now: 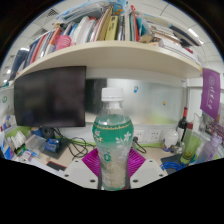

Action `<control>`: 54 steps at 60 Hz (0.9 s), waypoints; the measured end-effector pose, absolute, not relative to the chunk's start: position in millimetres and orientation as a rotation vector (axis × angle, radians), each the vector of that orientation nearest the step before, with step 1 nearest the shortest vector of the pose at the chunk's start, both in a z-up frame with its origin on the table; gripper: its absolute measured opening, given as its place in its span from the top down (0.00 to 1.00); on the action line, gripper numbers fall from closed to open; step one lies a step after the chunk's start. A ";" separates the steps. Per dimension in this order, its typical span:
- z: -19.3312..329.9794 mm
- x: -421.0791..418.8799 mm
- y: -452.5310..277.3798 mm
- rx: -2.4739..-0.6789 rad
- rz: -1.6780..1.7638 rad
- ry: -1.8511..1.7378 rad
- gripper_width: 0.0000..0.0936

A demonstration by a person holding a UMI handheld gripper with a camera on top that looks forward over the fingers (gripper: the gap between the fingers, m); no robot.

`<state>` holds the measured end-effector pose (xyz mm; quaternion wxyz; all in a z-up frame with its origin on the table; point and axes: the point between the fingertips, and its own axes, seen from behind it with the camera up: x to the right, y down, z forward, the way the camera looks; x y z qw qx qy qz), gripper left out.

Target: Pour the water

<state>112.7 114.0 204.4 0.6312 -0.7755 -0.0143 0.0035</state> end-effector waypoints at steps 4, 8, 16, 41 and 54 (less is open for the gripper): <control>167.3 127.2 125.4 -1.786 -0.005 -0.052 0.66; 142.8 138.2 135.4 -1.815 0.016 -0.076 0.66; 114.6 143.1 151.6 -1.804 0.075 -0.091 0.66; 83.9 146.0 153.6 -1.757 0.120 -0.077 0.49; 56.4 160.2 120.4 -1.881 0.087 -0.072 0.09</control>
